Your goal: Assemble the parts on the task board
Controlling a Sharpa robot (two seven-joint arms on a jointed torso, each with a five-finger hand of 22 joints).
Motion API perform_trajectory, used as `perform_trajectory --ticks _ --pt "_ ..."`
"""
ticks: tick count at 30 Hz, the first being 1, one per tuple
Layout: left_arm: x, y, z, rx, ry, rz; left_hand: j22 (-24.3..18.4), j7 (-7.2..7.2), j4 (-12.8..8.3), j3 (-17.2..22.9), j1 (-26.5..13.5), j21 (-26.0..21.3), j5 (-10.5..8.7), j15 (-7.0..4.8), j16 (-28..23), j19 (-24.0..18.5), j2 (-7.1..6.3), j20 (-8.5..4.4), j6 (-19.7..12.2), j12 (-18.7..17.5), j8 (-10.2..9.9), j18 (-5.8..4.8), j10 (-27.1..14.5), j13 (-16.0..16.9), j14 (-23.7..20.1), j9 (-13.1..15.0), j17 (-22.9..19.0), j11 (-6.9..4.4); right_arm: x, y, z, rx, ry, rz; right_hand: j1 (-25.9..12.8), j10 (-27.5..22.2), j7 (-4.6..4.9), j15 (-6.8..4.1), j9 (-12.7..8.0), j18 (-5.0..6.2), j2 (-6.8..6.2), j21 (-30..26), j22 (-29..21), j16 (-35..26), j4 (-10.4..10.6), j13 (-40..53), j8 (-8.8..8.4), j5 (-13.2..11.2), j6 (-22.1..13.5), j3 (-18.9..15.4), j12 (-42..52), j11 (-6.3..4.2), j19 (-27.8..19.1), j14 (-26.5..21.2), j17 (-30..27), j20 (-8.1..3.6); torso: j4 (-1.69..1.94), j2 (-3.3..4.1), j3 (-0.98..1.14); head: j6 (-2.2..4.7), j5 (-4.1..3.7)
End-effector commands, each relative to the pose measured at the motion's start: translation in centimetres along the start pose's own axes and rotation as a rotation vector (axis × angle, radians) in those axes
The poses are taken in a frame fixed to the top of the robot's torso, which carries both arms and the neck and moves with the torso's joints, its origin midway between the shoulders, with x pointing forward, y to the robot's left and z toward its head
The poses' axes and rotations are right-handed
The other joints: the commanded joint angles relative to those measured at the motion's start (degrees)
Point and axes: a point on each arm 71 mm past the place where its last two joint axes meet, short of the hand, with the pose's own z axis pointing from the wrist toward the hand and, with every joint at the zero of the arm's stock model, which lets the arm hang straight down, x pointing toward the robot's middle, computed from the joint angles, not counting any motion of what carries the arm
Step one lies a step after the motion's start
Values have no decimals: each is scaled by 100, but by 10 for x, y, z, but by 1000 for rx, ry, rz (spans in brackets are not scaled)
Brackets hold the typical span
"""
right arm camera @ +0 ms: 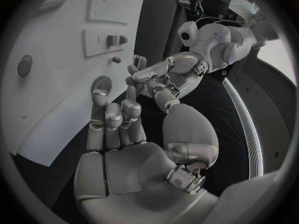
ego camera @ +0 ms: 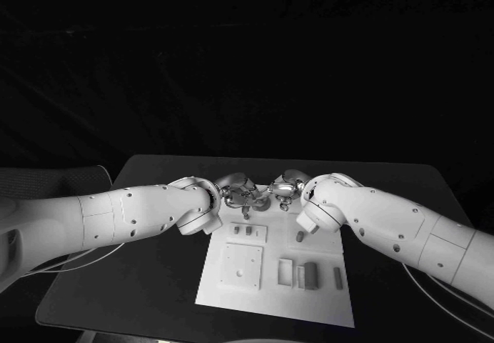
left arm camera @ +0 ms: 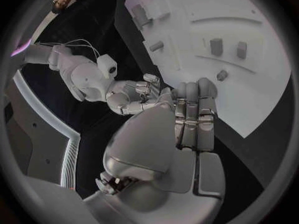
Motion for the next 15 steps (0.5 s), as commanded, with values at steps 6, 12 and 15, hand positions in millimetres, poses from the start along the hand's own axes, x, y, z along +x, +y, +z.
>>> perform_trajectory --ticks 6,12,15 --pt "5 -6 1 18 23 11 6 5 -22 58 -26 31 19 -14 6 27 47 -23 37 18 38 83 144 8 39 6 -6 -120 2 3 1 -8 2 -10 -91 14 -6 -67 21 80 -14 -1 -4 -14 58 -5 -34 2 10 15 8 -42 26 12 -6 -6 -1 1 0 -12 3" --pt "4 -6 1 19 22 11 7 5 -23 62 -27 31 19 -15 6 28 44 -24 38 17 37 83 145 7 40 6 -7 -120 2 3 1 -8 0 -10 -97 14 -6 -67 25 80 -12 -2 -5 -14 64 -5 -36 2 9 20 7 -42 27 13 -7 -7 -1 1 0 -20 8" --pt "5 -6 1 20 23 12 7 5 -23 64 -28 31 19 -15 6 28 44 -24 39 16 37 83 146 6 40 6 -7 -120 3 4 1 -9 1 -13 -100 14 -6 -67 28 80 -8 -2 -5 -15 67 -6 -37 3 9 24 7 -43 28 13 -7 -8 -2 0 0 -19 7"
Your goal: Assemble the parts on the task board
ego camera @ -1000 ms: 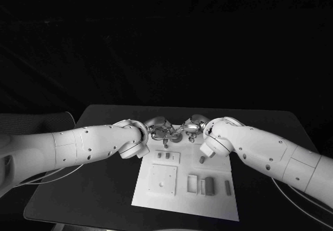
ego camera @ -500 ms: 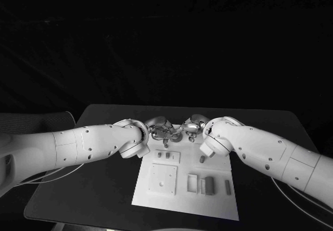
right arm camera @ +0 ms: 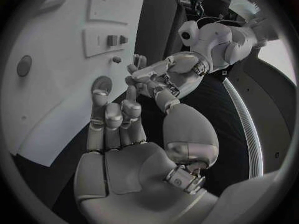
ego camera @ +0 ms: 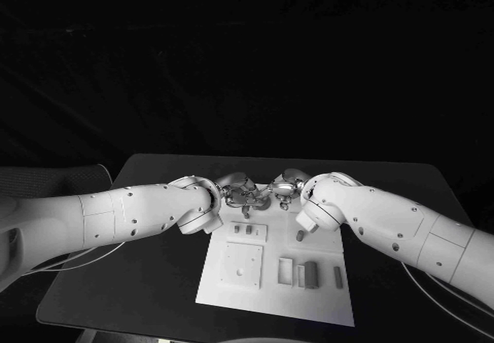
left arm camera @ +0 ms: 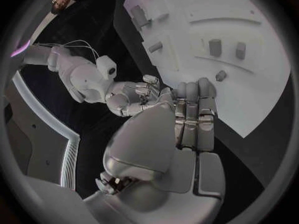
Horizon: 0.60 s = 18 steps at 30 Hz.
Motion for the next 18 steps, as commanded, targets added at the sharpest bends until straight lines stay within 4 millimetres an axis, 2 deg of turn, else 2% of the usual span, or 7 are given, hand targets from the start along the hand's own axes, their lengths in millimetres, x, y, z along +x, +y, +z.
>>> perform_trajectory --ticks 1,7,9,18 --pt "4 -6 1 28 22 4 8 6 -22 65 -17 31 18 -6 11 19 55 -34 37 14 19 82 146 4 31 10 -7 -120 3 4 0 -14 3 -13 -52 -5 -3 -65 -4 79 -7 -2 -5 -14 37 -5 -19 3 13 -4 7 -44 29 11 -7 -9 -1 1 0 1 2" --pt "4 -7 1 29 22 4 9 6 -22 68 -18 31 18 -6 11 19 54 -35 38 13 18 81 147 3 31 10 -8 -120 4 5 0 -16 14 -18 4 -1 -7 -69 24 79 79 -1 -4 -12 13 -4 -27 7 16 66 7 -48 33 16 -7 -23 -3 1 -1 3 1" --pt "4 -7 1 29 21 4 9 6 -22 69 -18 30 18 -6 11 19 53 -35 38 13 18 81 147 3 31 10 -8 -120 4 5 0 -17 20 -20 105 3 -9 -72 42 79 152 -1 -3 -13 -20 -4 -34 16 20 172 7 -51 35 17 -7 -31 -3 1 -1 3 1" --pt "5 -8 1 30 19 4 10 6 -23 75 -20 30 18 -7 10 20 50 -36 38 11 17 81 147 1 32 10 -9 -120 6 6 0 -20 32 -25 384 11 -14 -71 114 79 270 11 12 -13 -68 -4 -64 13 54 630 5 -55 38 19 -8 -9 -1 1 2 0 1"
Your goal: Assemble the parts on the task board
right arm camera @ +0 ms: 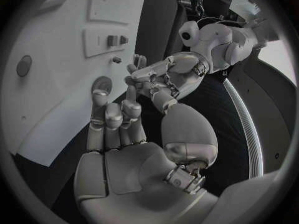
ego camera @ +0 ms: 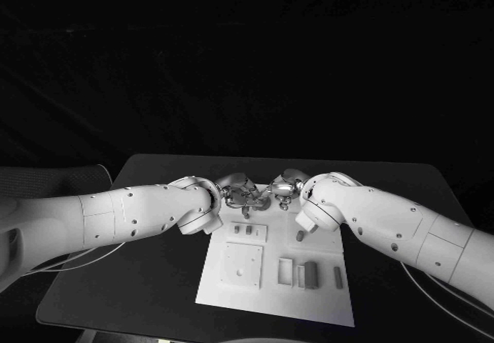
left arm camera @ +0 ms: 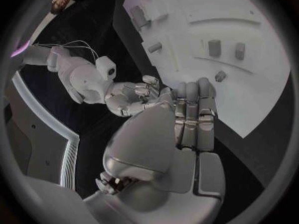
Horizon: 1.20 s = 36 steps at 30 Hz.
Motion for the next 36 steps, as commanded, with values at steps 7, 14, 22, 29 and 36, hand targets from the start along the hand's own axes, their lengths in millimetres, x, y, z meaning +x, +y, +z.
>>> perform_trajectory --ticks 7,14,22,29,36 --pt "4 -8 2 35 15 1 6 5 -35 72 -3 29 24 -3 24 21 73 -38 41 9 17 79 150 1 28 5 -11 -119 6 6 0 -25 35 -19 144 -9 -6 -72 64 81 107 28 34 -7 -42 -2 -41 -402 58 163 7 -52 0 13 -5 24 -1 1 3 -8 -5" --pt "6 -11 2 42 18 0 7 4 -35 81 -8 29 24 -3 24 22 69 -39 44 8 17 78 153 -1 29 6 -12 -119 6 6 0 -21 28 -17 62 -6 10 -67 66 81 18 36 41 -7 -24 -4 -82 -429 26 125 3 -38 -1 15 -6 37 1 1 2 -12 -11" --pt "7 -12 2 48 15 14 10 1 -37 97 -14 29 24 -6 26 26 60 -42 55 8 19 77 162 -3 35 9 -13 -122 6 6 0 -17 27 -16 -89 -8 44 -41 46 81 -139 29 34 -16 33 -11 -170 -480 -30 102 -10 -7 6 15 -13 39 0 0 0 -18 -23" --pt "8 -13 2 51 15 14 11 -1 -39 105 -15 29 24 -7 26 28 56 -44 57 8 19 77 166 -4 37 10 -13 -124 7 7 1 -18 33 -19 -122 -10 50 -35 41 81 -158 26 31 -18 59 -12 -189 -488 -34 109 -11 -1 9 16 -14 38 -1 0 -1 -22 -27" --pt "8 -15 2 53 12 14 12 -2 -40 112 -17 30 24 -8 27 30 52 -45 60 7 19 77 169 -5 40 10 -14 -125 11 5 2 -12 46 -28 -117 -9 50 -33 40 81 -139 26 29 -17 65 -11 -194 -482 -30 127 -11 0 11 17 -14 35 3 2 -1 -29 -25"
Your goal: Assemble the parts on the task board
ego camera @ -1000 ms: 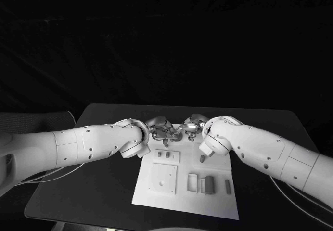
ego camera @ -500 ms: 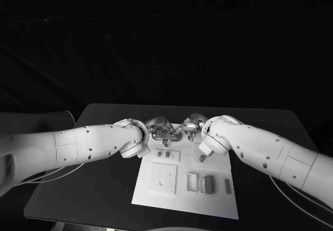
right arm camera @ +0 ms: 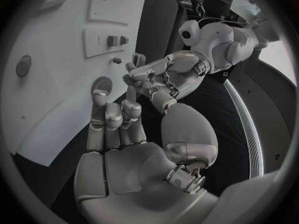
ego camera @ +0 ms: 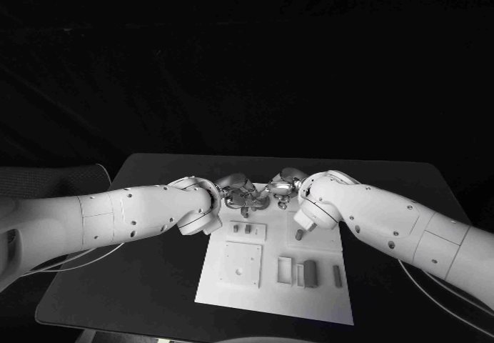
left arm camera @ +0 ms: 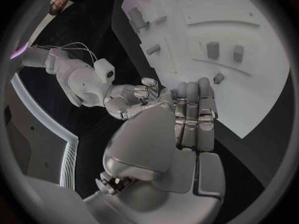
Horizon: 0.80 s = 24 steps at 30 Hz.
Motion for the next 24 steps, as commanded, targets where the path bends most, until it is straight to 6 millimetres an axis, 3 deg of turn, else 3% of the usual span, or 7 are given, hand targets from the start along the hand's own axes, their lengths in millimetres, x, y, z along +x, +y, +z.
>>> perform_trajectory --ticks 1,8,19,24 --pt "5 -14 2 68 8 1 9 9 -56 97 -21 30 23 -4 28 -11 47 -43 49 19 19 79 162 2 35 6 -8 -113 10 3 1 -16 44 -22 8 -5 31 -15 -38 82 -13 26 11 -17 37 -5 -28 -15 11 11 -11 6 12 10 -8 33 4 1 0 -8 3" --pt "5 -15 2 66 6 1 10 8 -57 105 -22 30 23 -6 28 -9 41 -44 51 19 18 78 166 1 38 7 -9 -114 14 3 0 -11 68 -39 138 -4 18 -20 -27 82 123 30 17 -12 -52 -2 -30 58 62 106 -5 -6 9 11 -5 19 3 1 -1 -12 5" --pt "5 -15 2 65 0 0 11 9 -53 120 -31 30 22 -7 29 -5 34 -45 49 17 14 76 171 -2 43 6 -10 -115 16 3 0 -13 72 -43 183 6 -8 -33 -10 82 147 43 29 -4 -70 1 -13 81 136 111 2 -30 6 14 -2 22 -1 0 5 -13 3" --pt "5 -16 3 67 -2 0 12 16 -48 137 -53 28 22 -9 26 -1 6 -47 36 12 1 73 172 -7 47 3 -15 -113 15 3 0 -12 52 -35 361 30 -27 -54 10 82 239 62 44 7 -85 1 -17 294 170 171 7 -52 3 26 0 15 -2 0 5 -11 -4"
